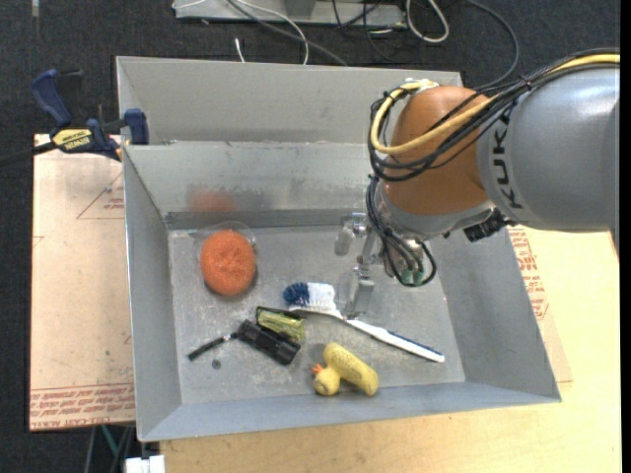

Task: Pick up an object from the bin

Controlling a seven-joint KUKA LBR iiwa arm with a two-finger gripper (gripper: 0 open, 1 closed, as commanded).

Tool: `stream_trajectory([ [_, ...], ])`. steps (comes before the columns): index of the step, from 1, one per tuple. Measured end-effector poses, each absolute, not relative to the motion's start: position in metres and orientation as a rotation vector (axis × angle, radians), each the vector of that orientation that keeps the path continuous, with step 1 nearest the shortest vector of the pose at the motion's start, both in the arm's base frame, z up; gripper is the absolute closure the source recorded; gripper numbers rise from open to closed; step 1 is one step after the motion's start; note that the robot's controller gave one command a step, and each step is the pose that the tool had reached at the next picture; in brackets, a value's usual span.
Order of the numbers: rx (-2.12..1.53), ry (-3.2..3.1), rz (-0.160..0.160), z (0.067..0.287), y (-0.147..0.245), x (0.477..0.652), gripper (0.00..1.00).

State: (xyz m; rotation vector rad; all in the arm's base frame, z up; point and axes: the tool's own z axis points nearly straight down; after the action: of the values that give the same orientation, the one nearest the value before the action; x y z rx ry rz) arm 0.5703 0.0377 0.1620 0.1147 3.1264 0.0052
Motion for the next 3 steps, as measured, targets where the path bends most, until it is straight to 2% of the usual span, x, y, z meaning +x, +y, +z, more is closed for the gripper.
stream_trajectory([
  [1,0.397,3.111,0.006,0.102,0.038,0.546,0.00],
  [2,0.670,3.056,0.011,0.070,0.038,0.559,0.00],
  [3,0.565,3.080,0.008,0.070,0.036,0.569,1.00],
])
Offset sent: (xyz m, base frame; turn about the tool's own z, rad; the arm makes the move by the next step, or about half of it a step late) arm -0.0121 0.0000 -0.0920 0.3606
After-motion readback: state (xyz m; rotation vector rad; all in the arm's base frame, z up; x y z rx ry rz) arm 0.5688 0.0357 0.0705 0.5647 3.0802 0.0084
